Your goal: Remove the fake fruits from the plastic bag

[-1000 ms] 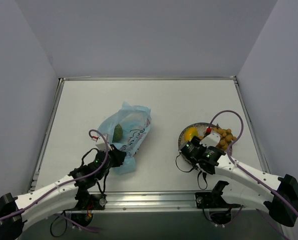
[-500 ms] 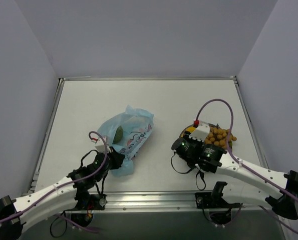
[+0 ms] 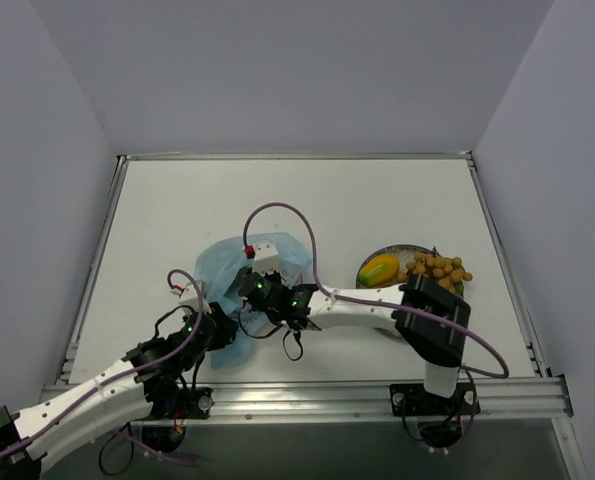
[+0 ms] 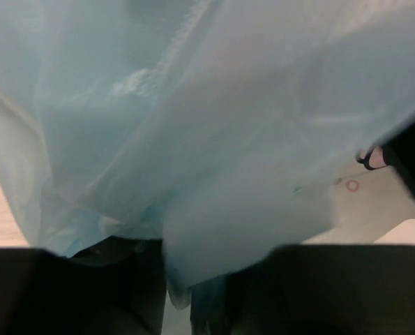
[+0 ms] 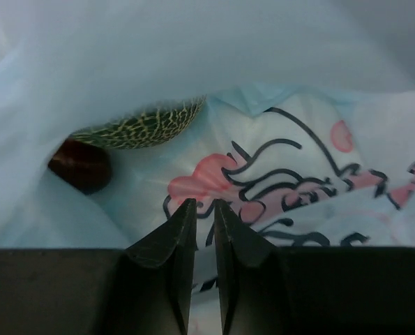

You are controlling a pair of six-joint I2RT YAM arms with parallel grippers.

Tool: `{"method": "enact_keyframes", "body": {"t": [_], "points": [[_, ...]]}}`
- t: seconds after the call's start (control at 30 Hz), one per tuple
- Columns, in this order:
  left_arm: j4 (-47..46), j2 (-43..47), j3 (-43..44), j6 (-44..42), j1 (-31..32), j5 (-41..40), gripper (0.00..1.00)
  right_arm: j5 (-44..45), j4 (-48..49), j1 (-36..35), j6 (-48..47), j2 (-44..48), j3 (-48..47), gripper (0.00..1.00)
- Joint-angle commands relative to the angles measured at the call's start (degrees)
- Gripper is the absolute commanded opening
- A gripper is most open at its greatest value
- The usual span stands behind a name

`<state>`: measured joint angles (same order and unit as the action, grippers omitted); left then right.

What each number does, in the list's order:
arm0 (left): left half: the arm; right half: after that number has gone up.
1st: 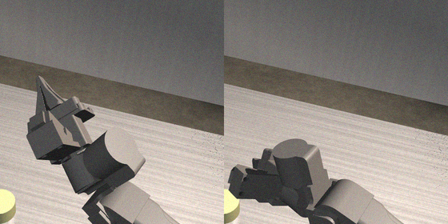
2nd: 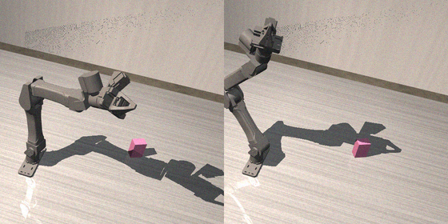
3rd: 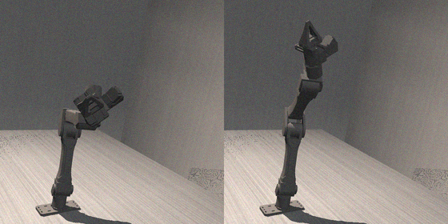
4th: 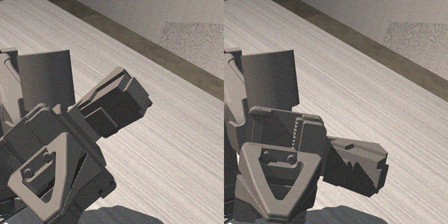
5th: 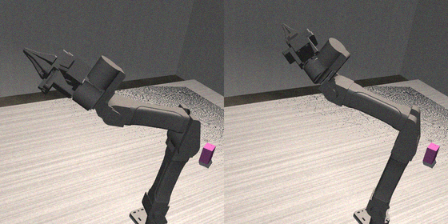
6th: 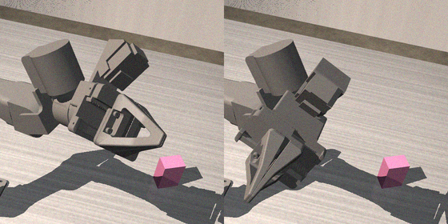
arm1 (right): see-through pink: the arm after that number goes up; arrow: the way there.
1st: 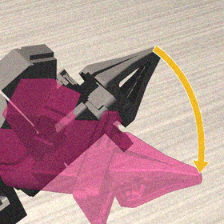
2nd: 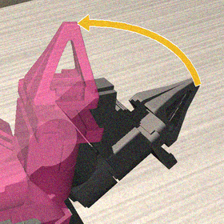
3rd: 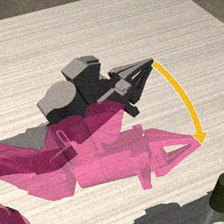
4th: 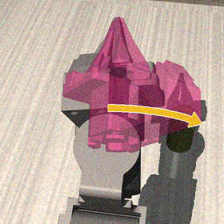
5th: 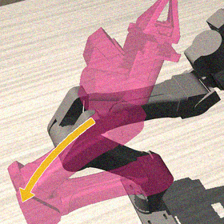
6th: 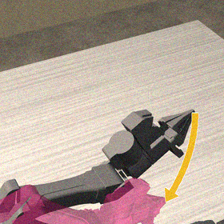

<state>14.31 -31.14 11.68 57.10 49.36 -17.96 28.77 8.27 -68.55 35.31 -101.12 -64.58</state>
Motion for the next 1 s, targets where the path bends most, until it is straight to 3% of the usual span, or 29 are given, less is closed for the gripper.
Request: {"method": "enact_keyframes", "body": {"t": [0.0,0.03,0.13,0.23,0.37,0.53,0.7,0.8,0.83,0.9,0.93,0.97], "points": [[10.89,1.34,4.14,4.94,-0.23,-4.44,0.34,-6.45,12.79,1.4,-3.32,-5.65,-1.61,0.13],[11.96,1.43,4.31,5.73,-0.23,-4.98,0.42,-6.71,13.78,1.49,-2.8,-7.84,-1.52,0.17],[14.25,0.99,5.19,7.41,-0.32,-5.6,0.53,-7.85,20.19,1.58,-0.52,-9.0,1.72,0.19],[13.74,1.25,7.55,4.96,-0.32,-4.03,0.64,-6.63,22.4,1.32,2.12,-8.66,6.47,0.2],[14.96,5.02,11.95,-0.23,-0.32,-1.65,0.86,-4.52,24.33,0.44,2.48,-6.99,11.66,0.26],[20.32,3.28,15.91,-3.31,-0.32,-4.01,0.95,-2.59,26.53,0.35,1.96,-3.57,16.49,0.28],[14.9,-10.59,19.16,-5.76,-1.63,-8.93,0.96,-4.25,30.04,0.26,1.78,-1.63,19.48,0.28],[10.57,-18.24,20.65,-8.41,-3.04,-9.98,0.89,-5.92,31.71,0.26,2.48,-0.14,20.98,0.28],[11.52,-20.78,21.44,-7.97,-3.31,-11.21,0.71,-6.1,31.72,0.26,2.48,0.22,21.16,0.28],[13.98,-21.51,22.33,-7.01,-3.4,-13.32,0.6,-6.27,31.02,0.26,2.22,1.1,21.07,0.29],[14.43,-20.64,22.07,-6.74,-3.4,-14.46,0.36,-6.19,30.58,0.26,1.78,1.54,20.98,0.29],[15.13,-19.76,21.55,-5.35,-3.4,-15.09,0.23,-5.93,30.14,0.35,1.61,1.8,20.98,0.29]]}}
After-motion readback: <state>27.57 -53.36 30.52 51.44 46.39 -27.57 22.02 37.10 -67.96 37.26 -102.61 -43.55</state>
